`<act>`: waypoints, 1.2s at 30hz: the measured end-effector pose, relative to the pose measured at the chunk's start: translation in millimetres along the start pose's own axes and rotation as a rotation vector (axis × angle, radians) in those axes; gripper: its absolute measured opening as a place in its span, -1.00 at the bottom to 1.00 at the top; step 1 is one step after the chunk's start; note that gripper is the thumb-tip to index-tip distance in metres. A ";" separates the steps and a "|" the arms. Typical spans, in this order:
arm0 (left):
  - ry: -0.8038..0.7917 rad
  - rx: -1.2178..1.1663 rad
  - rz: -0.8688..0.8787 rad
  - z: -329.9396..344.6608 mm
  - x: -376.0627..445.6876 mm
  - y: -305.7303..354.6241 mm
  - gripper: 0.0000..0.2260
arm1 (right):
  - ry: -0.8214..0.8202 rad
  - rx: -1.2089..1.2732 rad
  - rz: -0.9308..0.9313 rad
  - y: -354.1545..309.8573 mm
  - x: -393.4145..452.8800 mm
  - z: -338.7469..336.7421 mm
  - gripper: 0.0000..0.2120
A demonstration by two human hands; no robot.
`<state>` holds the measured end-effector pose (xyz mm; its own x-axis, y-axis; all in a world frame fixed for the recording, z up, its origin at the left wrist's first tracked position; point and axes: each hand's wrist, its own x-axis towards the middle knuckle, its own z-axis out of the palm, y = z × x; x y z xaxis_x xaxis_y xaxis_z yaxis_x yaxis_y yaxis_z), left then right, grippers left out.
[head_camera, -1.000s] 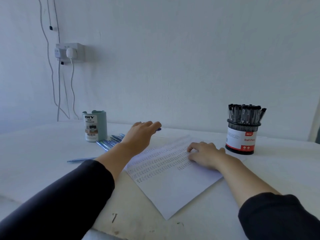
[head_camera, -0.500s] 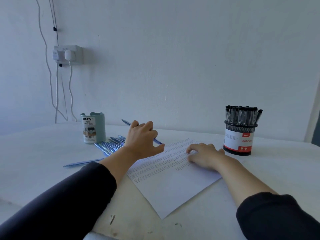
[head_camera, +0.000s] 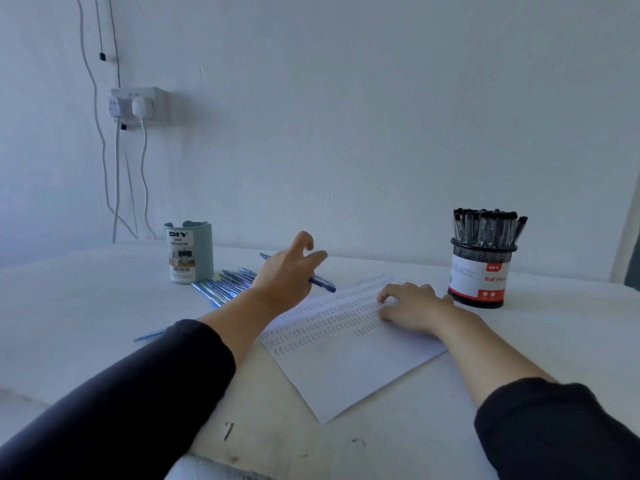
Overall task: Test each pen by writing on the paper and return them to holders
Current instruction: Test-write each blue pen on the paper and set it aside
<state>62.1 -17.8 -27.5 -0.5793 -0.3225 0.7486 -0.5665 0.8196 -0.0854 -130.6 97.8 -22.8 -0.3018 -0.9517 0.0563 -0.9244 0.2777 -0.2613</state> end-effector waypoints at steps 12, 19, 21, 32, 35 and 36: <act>0.120 -0.909 -0.880 -20.4 13.8 63.1 -0.82 | -0.042 0.005 0.026 1.9 -1.9 -2.2 -0.60; -0.082 -1.118 -1.049 -19.8 1.0 95.1 -0.85 | -0.052 0.003 0.032 0.1 -2.1 0.3 -0.54; -0.109 -1.078 -1.023 -20.8 0.7 96.1 -0.87 | -0.061 0.003 0.025 -0.4 -2.6 0.3 -0.49; -0.234 -0.696 -0.913 -18.6 -0.7 95.4 -0.93 | -0.110 -0.013 0.014 -1.5 -2.7 2.9 -0.27; -0.242 -0.658 -0.916 -16.8 -1.8 94.7 -0.93 | -0.111 -0.014 0.014 -0.6 -2.1 3.0 -0.27; -0.243 -0.649 -0.916 -16.7 -2.2 94.5 -0.93 | -0.111 -0.013 0.014 -0.5 -1.5 3.0 -0.26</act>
<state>19.5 68.3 -26.3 -0.2433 -0.9488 0.2016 -0.4656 0.2966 0.8338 -129.0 98.7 -25.6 -0.2880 -0.9561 -0.0545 -0.9234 0.2924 -0.2486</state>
